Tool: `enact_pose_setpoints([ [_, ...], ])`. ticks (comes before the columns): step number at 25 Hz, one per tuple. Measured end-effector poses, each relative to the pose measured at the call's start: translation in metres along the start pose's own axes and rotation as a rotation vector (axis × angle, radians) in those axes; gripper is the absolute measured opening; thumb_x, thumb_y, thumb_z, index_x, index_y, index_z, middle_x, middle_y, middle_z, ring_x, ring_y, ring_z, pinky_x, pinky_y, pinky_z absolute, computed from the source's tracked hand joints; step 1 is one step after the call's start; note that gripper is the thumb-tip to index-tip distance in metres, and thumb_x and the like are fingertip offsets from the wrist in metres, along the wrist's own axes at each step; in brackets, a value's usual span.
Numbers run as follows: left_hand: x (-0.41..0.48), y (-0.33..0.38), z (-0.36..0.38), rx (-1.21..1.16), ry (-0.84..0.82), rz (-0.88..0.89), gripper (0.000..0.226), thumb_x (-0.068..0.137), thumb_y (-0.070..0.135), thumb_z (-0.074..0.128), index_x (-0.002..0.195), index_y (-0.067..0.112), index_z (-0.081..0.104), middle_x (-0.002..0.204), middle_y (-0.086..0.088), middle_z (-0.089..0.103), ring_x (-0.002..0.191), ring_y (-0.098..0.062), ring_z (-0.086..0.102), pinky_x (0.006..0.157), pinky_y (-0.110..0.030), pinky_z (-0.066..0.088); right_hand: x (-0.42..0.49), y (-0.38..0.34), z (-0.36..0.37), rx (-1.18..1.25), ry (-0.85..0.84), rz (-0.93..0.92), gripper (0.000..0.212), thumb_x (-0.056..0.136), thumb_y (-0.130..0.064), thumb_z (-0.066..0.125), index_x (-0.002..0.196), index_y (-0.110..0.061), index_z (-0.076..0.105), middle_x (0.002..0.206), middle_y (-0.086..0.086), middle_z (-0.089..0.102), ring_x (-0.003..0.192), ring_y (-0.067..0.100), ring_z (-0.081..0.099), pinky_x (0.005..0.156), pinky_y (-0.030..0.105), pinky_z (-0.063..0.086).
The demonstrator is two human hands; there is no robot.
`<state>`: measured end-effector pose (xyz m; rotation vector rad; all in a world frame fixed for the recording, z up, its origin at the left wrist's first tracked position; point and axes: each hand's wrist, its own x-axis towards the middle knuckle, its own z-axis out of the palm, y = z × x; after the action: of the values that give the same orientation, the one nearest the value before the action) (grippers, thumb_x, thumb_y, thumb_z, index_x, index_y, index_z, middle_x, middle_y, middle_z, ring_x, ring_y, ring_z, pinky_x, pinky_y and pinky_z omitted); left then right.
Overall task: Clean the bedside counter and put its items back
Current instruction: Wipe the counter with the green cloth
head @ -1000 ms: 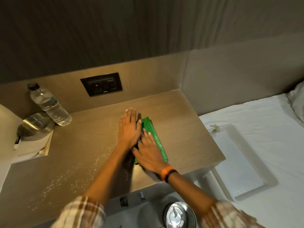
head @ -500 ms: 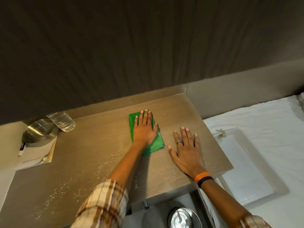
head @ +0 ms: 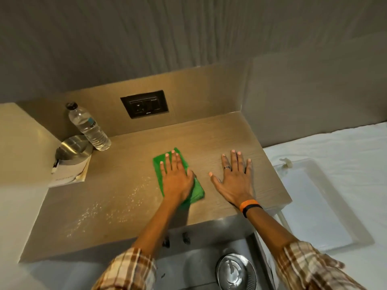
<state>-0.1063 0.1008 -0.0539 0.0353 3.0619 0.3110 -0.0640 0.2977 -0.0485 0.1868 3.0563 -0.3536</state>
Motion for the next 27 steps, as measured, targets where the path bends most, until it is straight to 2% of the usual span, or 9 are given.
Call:
enact_pose_setpoints([
  [3, -0.068, -0.011, 0.009, 0.056, -0.024, 0.295, 0.073, 0.100, 0.053, 0.020, 0.160, 0.014, 0.001, 0.168, -0.003, -0.003, 0.155, -0.020, -0.012, 0.126, -0.047, -0.003, -0.002, 0.003, 0.001, 0.005, 0.013, -0.017, 0.092, 0.091, -0.079, 0.018, 0.163, -0.022, 0.013, 0.172, 0.012, 0.000, 0.160, 0.028, -0.010, 0.127, 0.059, -0.004],
  [5, -0.081, -0.042, 0.002, 0.068, -0.042, 0.361, 0.073, 0.099, 0.055, 0.022, 0.160, 0.018, 0.002, 0.169, 0.001, 0.000, 0.155, -0.015, -0.010, 0.127, -0.047, 0.004, -0.003, 0.005, 0.004, -0.008, 0.025, -0.030, 0.093, 0.090, -0.081, 0.015, 0.163, -0.022, 0.015, 0.172, 0.012, 0.003, 0.160, 0.029, -0.006, 0.127, 0.059, -0.003],
  [9, -0.074, -0.097, -0.019, 0.025, 0.003, 0.097, 0.074, 0.102, 0.052, 0.030, 0.160, 0.016, 0.000, 0.169, -0.002, 0.000, 0.155, -0.016, -0.006, 0.127, -0.043, 0.000, -0.003, 0.007, 0.005, -0.051, 0.036, -0.046, 0.091, 0.092, -0.080, 0.012, 0.163, -0.022, 0.016, 0.172, 0.012, 0.006, 0.160, 0.030, -0.002, 0.127, 0.059, 0.001],
  [13, -0.066, -0.103, -0.020, -0.011, -0.035, 0.073, 0.074, 0.103, 0.052, 0.026, 0.159, 0.013, -0.002, 0.168, -0.004, -0.004, 0.155, -0.020, -0.006, 0.126, -0.043, -0.004, -0.013, -0.007, 0.000, -0.077, 0.066, -0.027, 0.086, 0.095, -0.075, 0.012, 0.162, -0.021, 0.020, 0.171, 0.013, 0.008, 0.160, 0.031, 0.003, 0.128, 0.059, 0.004],
  [16, -0.062, -0.115, -0.031, -0.170, -0.088, 0.113, 0.066, 0.107, 0.047, 0.025, 0.159, 0.015, 0.002, 0.168, -0.005, -0.001, 0.155, -0.017, -0.004, 0.125, -0.039, -0.005, -0.043, -0.093, 0.008, 0.187, 0.179, -0.176, 0.067, 0.099, -0.061, 0.022, 0.153, -0.025, 0.039, 0.169, 0.009, 0.023, 0.158, 0.028, 0.019, 0.129, 0.051, 0.012],
  [18, -0.066, -0.150, -0.047, -0.214, -0.006, 0.115, 0.061, 0.107, 0.043, 0.027, 0.159, 0.014, 0.009, 0.168, -0.005, 0.006, 0.155, -0.017, 0.002, 0.126, -0.038, 0.001, -0.059, -0.174, 0.025, 0.283, 0.131, -0.337, 0.059, 0.101, -0.050, 0.033, 0.151, -0.022, 0.045, 0.168, 0.008, 0.026, 0.157, 0.025, 0.021, 0.130, 0.046, 0.012],
  [20, -0.073, -0.204, -0.063, -0.138, 0.106, 0.064, 0.059, 0.107, 0.041, 0.026, 0.158, 0.015, 0.012, 0.168, -0.005, 0.009, 0.155, -0.019, 0.004, 0.127, -0.042, 0.006, -0.066, -0.229, 0.041, 0.198, 0.025, -0.408, 0.057, 0.106, -0.042, 0.034, 0.157, -0.017, 0.037, 0.171, 0.010, 0.016, 0.160, 0.025, 0.010, 0.131, 0.045, 0.005],
  [22, -0.076, -0.267, -0.078, -0.030, 0.162, -0.001, 0.057, 0.107, 0.040, 0.024, 0.158, 0.014, 0.016, 0.167, -0.007, 0.014, 0.155, -0.023, 0.008, 0.126, -0.046, 0.010, -0.065, -0.247, 0.054, 0.042, -0.026, -0.362, 0.059, 0.108, -0.041, 0.028, 0.162, -0.018, 0.022, 0.172, 0.012, 0.005, 0.160, 0.027, 0.000, 0.131, 0.045, -0.001],
  [27, -0.068, -0.372, -0.091, 0.154, 0.120, 0.016, 0.064, 0.099, 0.042, 0.023, 0.156, 0.014, 0.028, 0.164, -0.012, 0.027, 0.152, -0.032, 0.021, 0.125, -0.050, 0.016, -0.044, -0.253, 0.068, 0.030, 0.025, -0.208, 0.061, 0.105, -0.046, 0.025, 0.163, -0.027, 0.014, 0.171, 0.017, 0.001, 0.160, 0.031, 0.000, 0.130, 0.048, 0.001],
])
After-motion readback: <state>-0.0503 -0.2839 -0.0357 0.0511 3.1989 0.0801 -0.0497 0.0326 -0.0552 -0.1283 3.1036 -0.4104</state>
